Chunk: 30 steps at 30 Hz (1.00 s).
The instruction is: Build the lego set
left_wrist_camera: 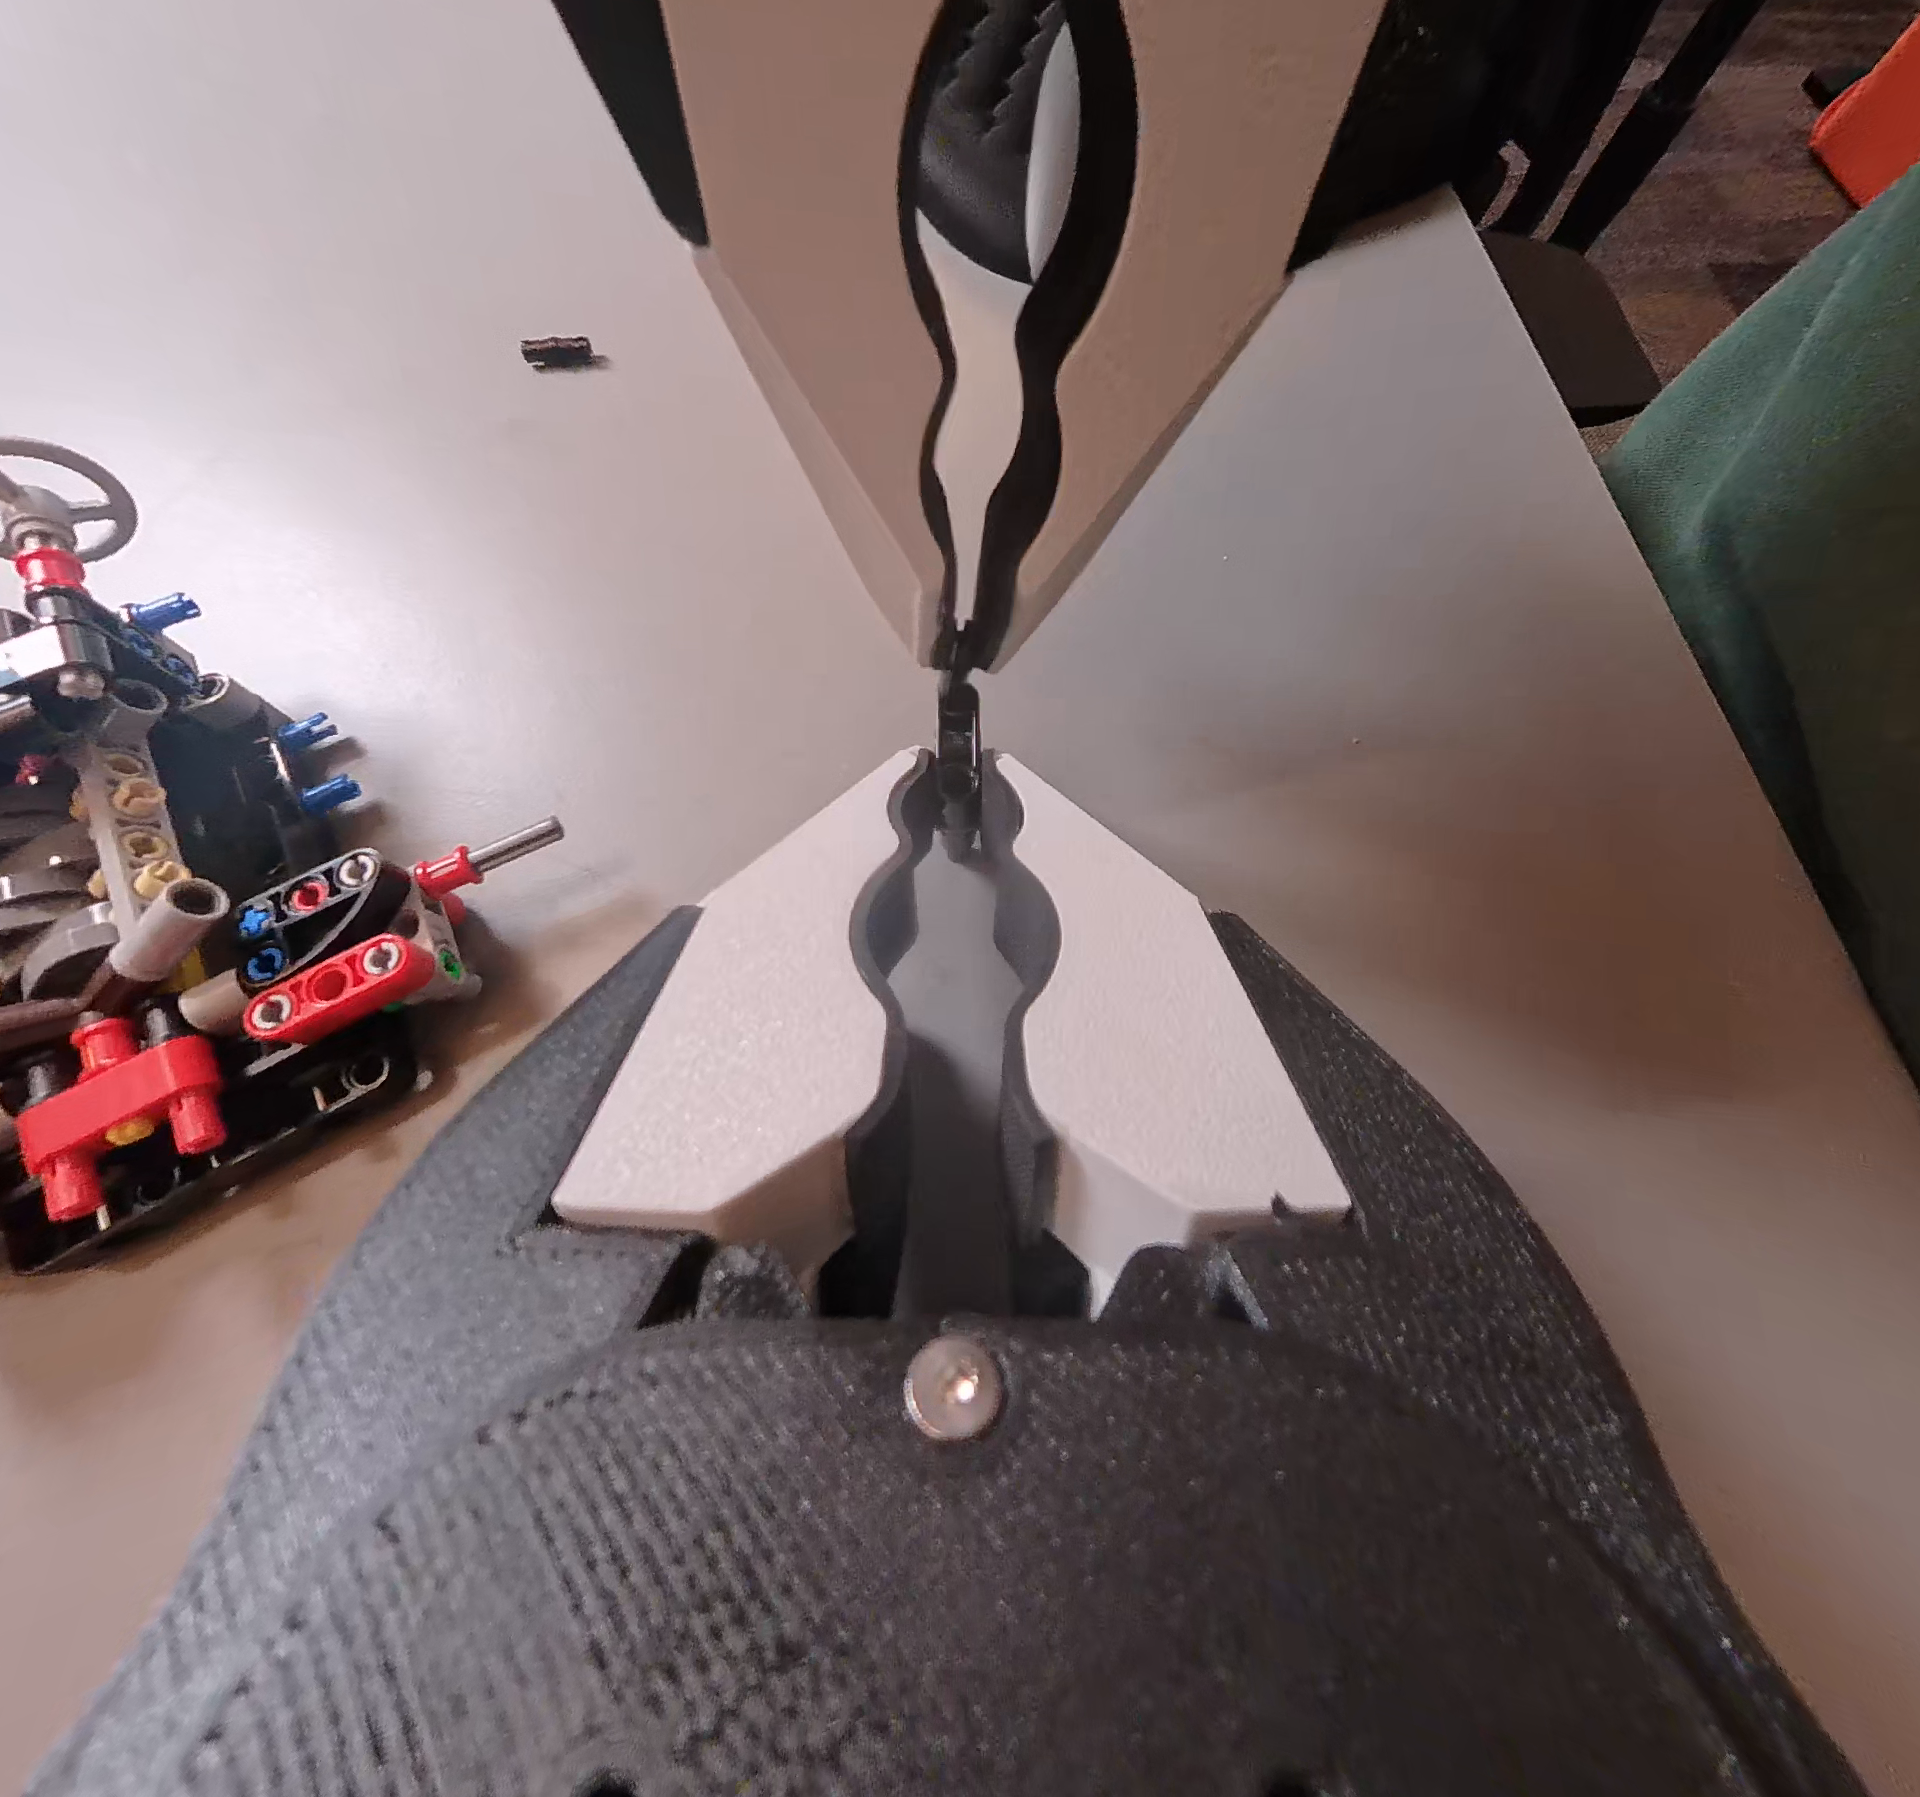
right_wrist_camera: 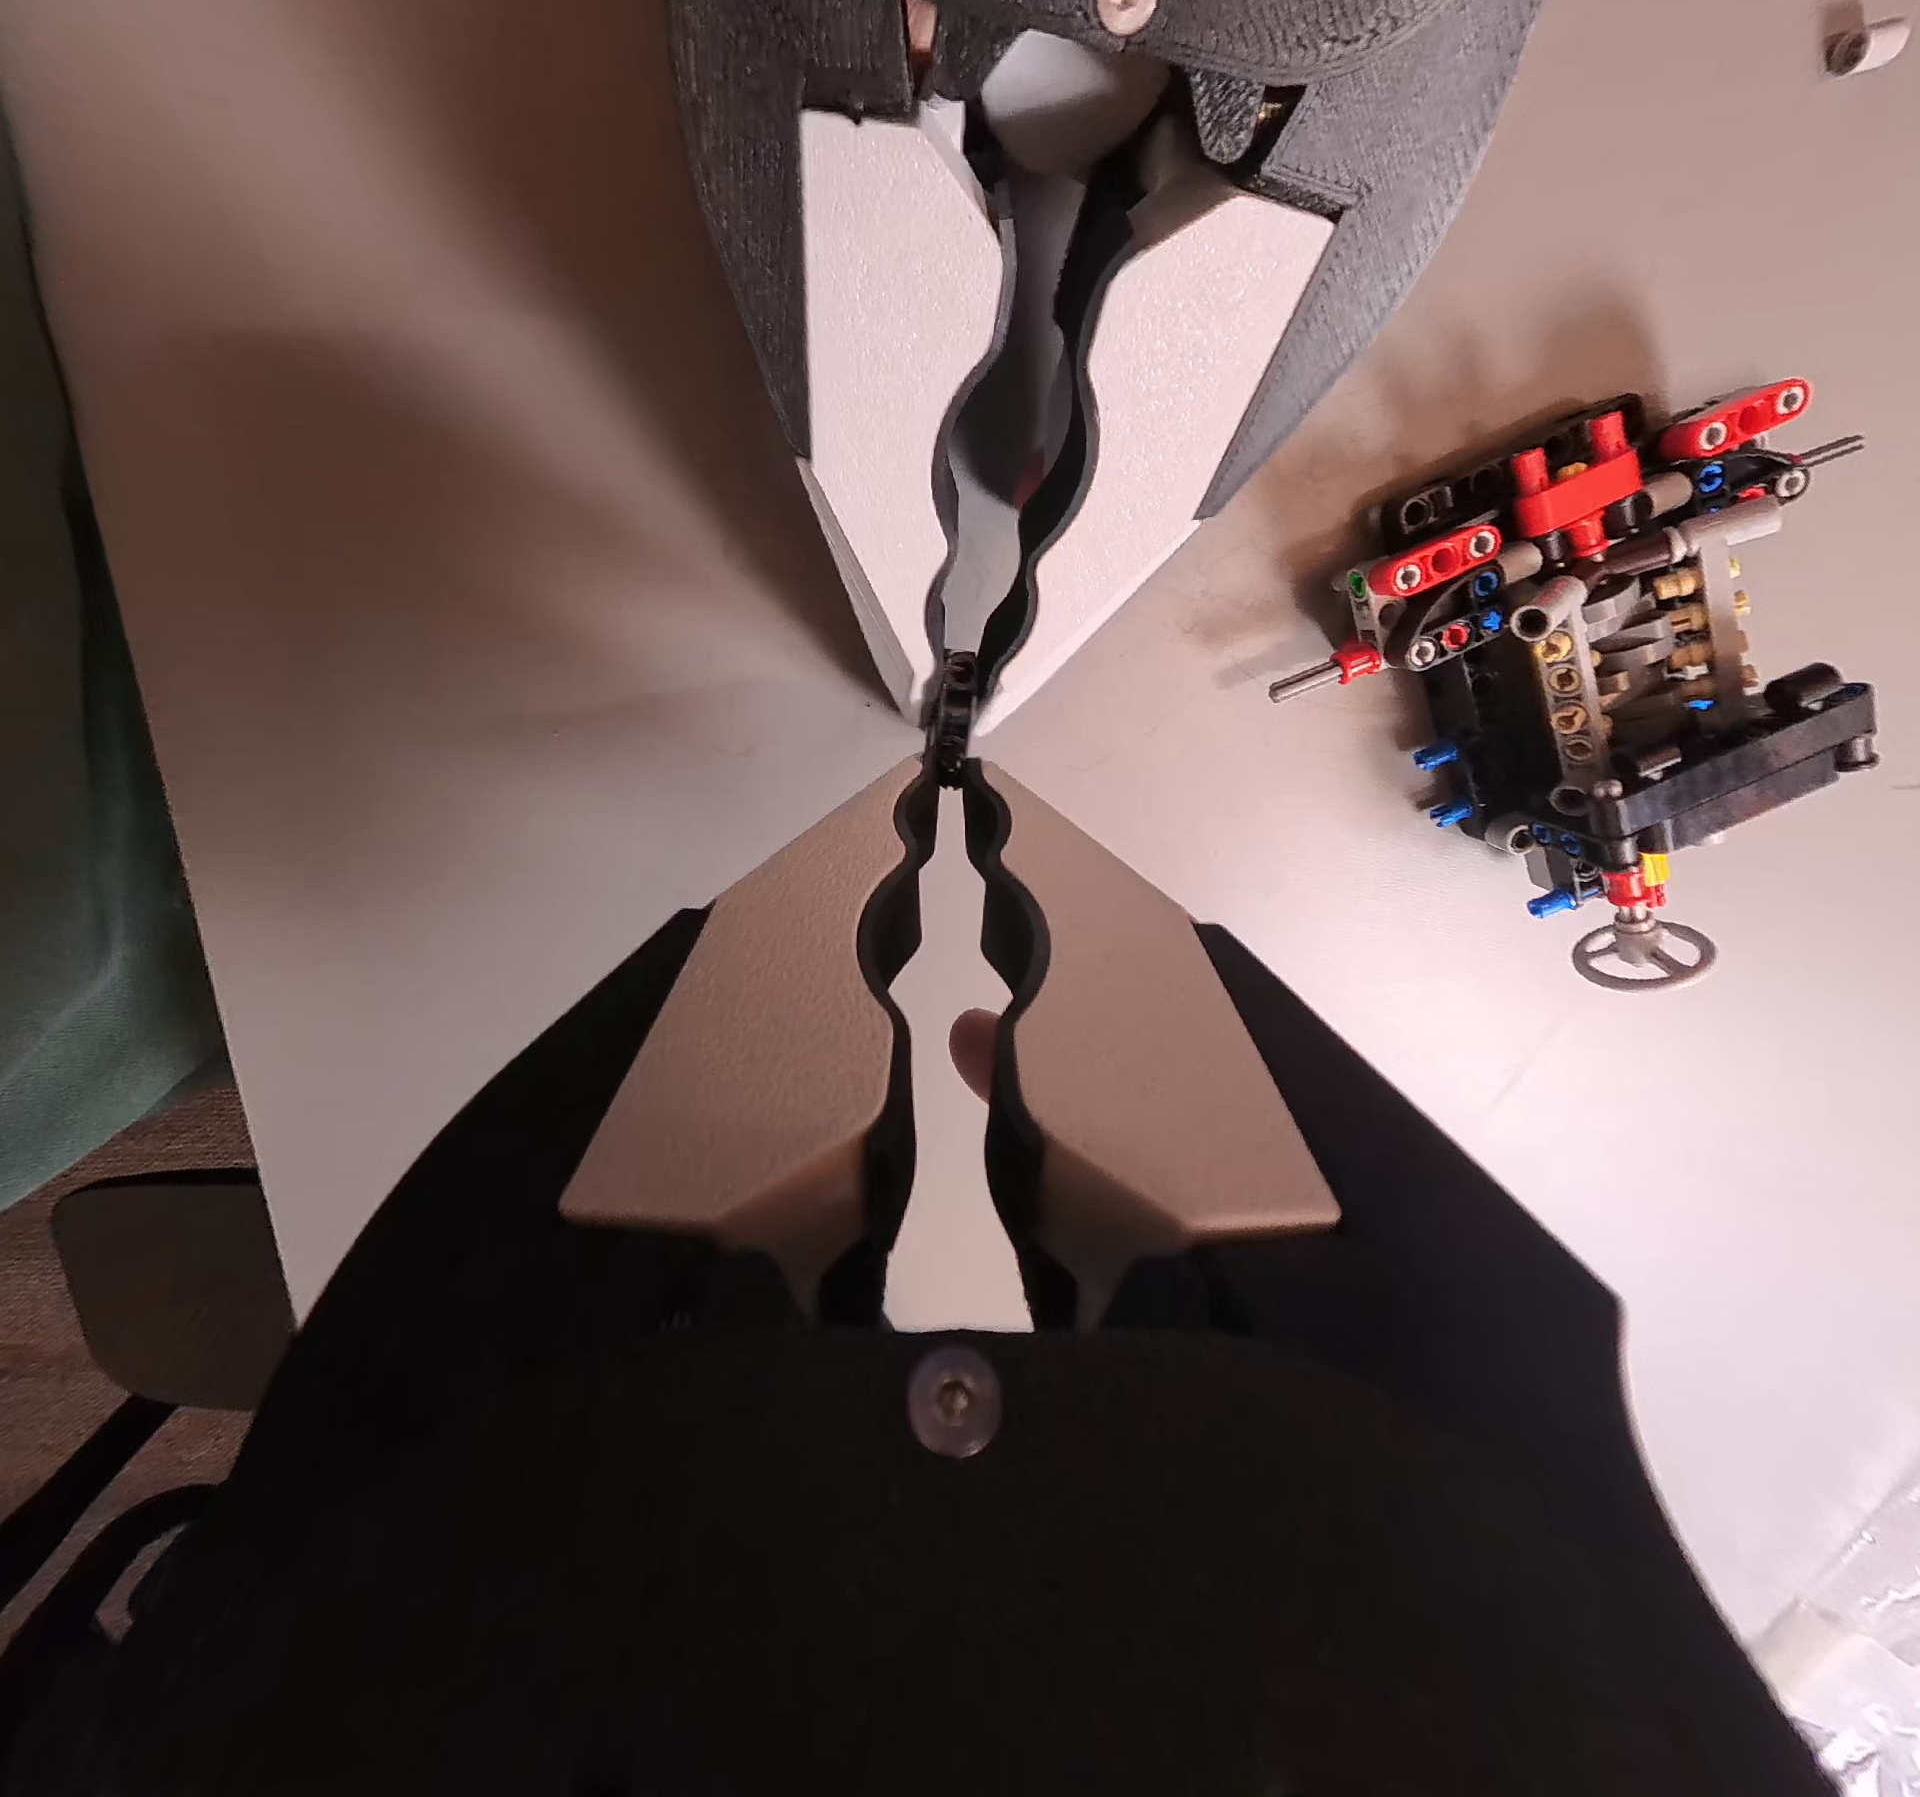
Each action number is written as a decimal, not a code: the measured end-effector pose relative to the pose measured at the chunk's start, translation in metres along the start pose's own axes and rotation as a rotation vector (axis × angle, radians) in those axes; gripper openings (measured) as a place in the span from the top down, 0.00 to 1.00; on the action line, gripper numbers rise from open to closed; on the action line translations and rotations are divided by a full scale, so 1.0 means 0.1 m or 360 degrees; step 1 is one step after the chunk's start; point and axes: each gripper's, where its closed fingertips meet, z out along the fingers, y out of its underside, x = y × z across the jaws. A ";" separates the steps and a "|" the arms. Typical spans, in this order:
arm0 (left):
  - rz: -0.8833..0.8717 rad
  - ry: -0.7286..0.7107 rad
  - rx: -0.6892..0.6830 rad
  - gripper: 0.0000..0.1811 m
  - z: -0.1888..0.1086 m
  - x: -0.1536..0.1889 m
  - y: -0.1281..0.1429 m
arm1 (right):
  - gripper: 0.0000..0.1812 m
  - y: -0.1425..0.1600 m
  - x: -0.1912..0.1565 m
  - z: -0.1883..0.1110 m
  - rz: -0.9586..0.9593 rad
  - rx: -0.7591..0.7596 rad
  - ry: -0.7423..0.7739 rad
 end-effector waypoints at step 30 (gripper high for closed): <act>-0.0033 0.0014 -0.0001 0.96 0.00 0.02 0.00 | 0.98 0.02 -0.03 0.09 -0.0133 -0.0099 -0.0074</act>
